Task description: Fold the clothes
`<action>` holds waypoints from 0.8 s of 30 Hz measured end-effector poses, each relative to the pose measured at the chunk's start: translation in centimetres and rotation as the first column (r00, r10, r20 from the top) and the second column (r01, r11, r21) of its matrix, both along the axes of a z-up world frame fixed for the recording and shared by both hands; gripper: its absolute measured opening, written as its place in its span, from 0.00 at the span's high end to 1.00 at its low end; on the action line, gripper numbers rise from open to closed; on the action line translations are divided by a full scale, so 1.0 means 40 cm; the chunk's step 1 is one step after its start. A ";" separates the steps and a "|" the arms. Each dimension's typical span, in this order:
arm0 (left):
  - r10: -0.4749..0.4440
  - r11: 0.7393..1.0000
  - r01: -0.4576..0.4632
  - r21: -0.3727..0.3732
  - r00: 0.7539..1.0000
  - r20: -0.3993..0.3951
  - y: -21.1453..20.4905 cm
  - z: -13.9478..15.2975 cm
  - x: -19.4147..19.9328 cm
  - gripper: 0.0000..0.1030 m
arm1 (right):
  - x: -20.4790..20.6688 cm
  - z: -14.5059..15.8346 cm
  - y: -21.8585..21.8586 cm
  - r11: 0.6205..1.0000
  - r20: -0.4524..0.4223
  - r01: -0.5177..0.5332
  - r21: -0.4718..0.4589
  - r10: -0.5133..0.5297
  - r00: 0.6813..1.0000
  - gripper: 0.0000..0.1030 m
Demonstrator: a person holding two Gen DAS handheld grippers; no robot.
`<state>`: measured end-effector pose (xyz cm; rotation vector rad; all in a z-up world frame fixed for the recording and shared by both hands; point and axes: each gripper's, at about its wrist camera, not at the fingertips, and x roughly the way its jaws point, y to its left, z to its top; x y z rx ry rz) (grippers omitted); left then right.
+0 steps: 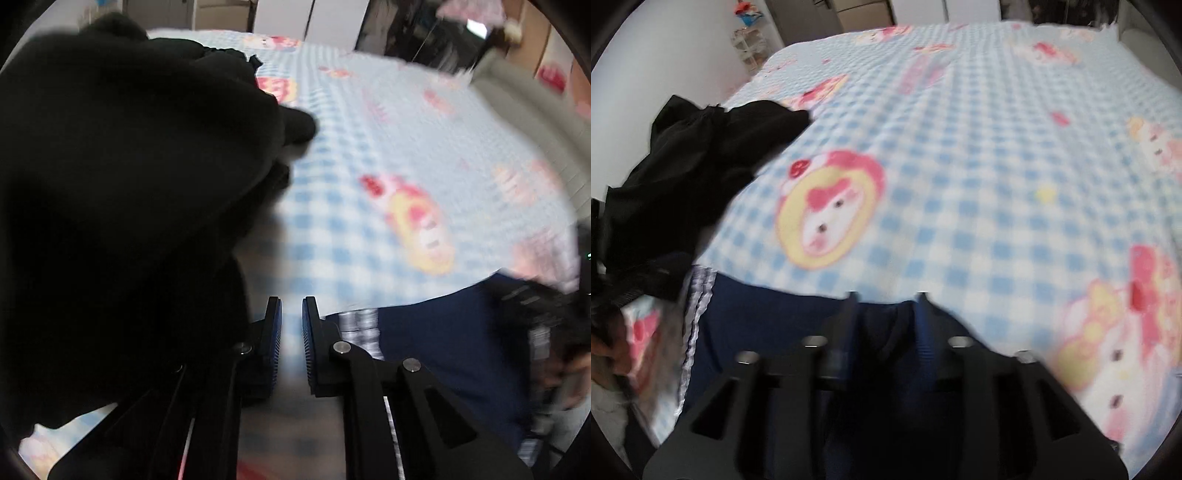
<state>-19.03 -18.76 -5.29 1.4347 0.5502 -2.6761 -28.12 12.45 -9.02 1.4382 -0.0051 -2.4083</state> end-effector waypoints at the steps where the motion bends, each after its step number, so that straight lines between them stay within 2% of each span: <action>1: -0.035 0.999 0.035 0.014 0.999 0.000 0.016 0.004 0.006 0.86 | 0.000 -0.001 0.006 1.000 0.010 0.022 0.016 -0.022 1.000 0.46; 4: -0.159 0.987 0.159 0.025 0.987 -0.007 0.098 0.012 0.019 0.84 | 0.046 0.041 0.049 0.994 0.026 0.059 -0.092 -0.057 0.998 0.47; 5: -0.199 0.979 0.200 0.028 0.980 -0.013 0.128 0.015 0.022 0.78 | 0.073 0.064 0.063 0.992 0.015 0.069 -0.109 -0.068 0.998 0.47; 6: -0.236 0.970 0.237 0.046 0.972 -0.019 0.161 0.016 0.020 0.69 | 0.107 0.084 0.081 0.991 0.000 0.082 -0.107 -0.082 0.997 0.47; 8: -0.292 0.953 0.294 0.077 0.956 -0.027 0.230 0.018 -0.006 0.66 | 0.161 0.096 0.121 0.991 -0.003 0.106 -0.081 -0.107 0.994 0.47; 12: -0.383 0.921 0.384 0.070 0.923 -0.027 0.363 0.008 -0.085 0.66 | 0.220 0.070 0.217 0.983 0.018 0.184 -0.011 -0.184 0.983 0.47; 17: -0.497 0.863 0.497 0.095 0.867 -0.021 0.499 -0.017 -0.164 0.66 | 0.231 0.018 0.357 0.944 0.059 0.327 -0.040 -0.324 0.944 0.47; 18: -0.513 0.854 0.512 0.093 0.858 -0.018 0.520 -0.027 -0.176 0.66 | 0.220 -0.001 0.370 0.939 0.078 0.339 -0.051 -0.335 0.939 0.46; 19: -0.513 0.856 0.511 0.075 0.859 -0.003 0.531 -0.038 -0.183 0.66 | 0.209 -0.020 0.378 0.936 0.098 0.346 -0.061 -0.339 0.936 0.46; 20: -0.509 0.860 0.507 0.052 0.861 0.015 0.540 -0.048 -0.191 0.66 | 0.199 -0.040 0.380 0.937 0.113 0.344 -0.053 -0.337 0.935 0.48; 21: -0.496 0.868 0.495 0.020 0.867 0.047 0.548 -0.065 -0.204 0.66 | 0.190 -0.060 0.380 0.940 0.127 0.339 -0.038 -0.332 0.935 0.59; 22: -0.482 0.876 0.482 0.008 0.874 0.057 0.545 -0.069 -0.208 0.66 | 0.189 -0.061 0.385 0.942 0.123 0.334 -0.038 -0.328 0.937 0.66; 24: -0.456 0.889 0.457 -0.004 0.888 0.062 0.535 -0.069 -0.211 0.64 | 0.193 -0.049 0.400 0.944 0.101 0.326 -0.050 -0.320 0.942 0.87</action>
